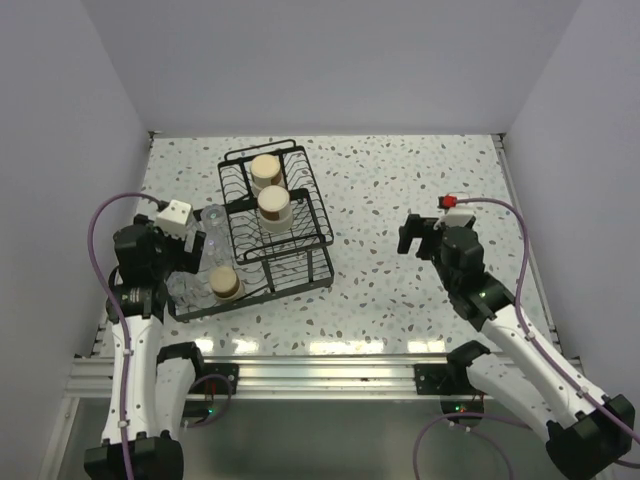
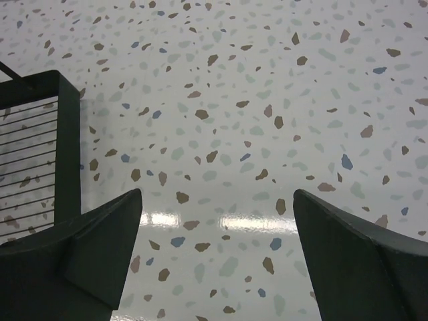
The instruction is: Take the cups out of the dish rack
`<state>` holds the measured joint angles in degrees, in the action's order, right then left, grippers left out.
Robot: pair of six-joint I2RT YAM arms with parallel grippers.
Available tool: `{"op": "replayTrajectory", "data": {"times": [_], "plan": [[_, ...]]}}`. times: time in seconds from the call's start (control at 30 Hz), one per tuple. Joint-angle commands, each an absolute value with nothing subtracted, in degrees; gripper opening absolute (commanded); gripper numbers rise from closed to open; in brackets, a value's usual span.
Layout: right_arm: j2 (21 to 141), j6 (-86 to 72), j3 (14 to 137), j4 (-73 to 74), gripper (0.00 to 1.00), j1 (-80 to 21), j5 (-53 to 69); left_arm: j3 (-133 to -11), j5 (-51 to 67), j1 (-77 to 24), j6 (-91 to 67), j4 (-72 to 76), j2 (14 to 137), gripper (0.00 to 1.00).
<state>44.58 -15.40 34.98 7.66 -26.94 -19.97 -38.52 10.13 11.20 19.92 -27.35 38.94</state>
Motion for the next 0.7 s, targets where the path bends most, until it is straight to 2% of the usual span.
{"op": "replayTrajectory", "data": {"times": [0.0,0.13,0.3,0.43,0.53,0.63,0.67], "plan": [[43.0,-16.6,35.1,3.8,0.98,-27.0,-20.2,-39.5,11.7,11.1,18.5,-25.0,39.7,1.0],[40.9,-20.2,34.7,0.5,0.98,-26.9,-18.2,-44.8,14.2,11.1,23.8,-29.3,43.3,1.0],[36.9,-17.3,34.9,0.2,0.98,-26.9,-10.9,-59.6,14.1,11.2,23.7,-32.6,48.8,1.0],[34.5,-17.4,35.0,-1.3,0.98,-26.9,-9.3,-72.9,28.3,11.2,23.8,-34.5,53.6,0.99],[35.9,-16.9,37.1,-0.2,0.98,-26.9,-8.4,-78.6,39.8,11.2,21.1,-35.2,57.4,0.92],[39.7,-16.2,39.6,2.1,0.98,-26.9,-5.6,-83.8,42.5,9.1,16.8,-33.0,62.1,0.91],[41.4,-16.2,40.1,2.5,0.98,-27.0,-5.0,-86.2,41.3,5.7,16.4,-32.9,64.6,0.92]]}}
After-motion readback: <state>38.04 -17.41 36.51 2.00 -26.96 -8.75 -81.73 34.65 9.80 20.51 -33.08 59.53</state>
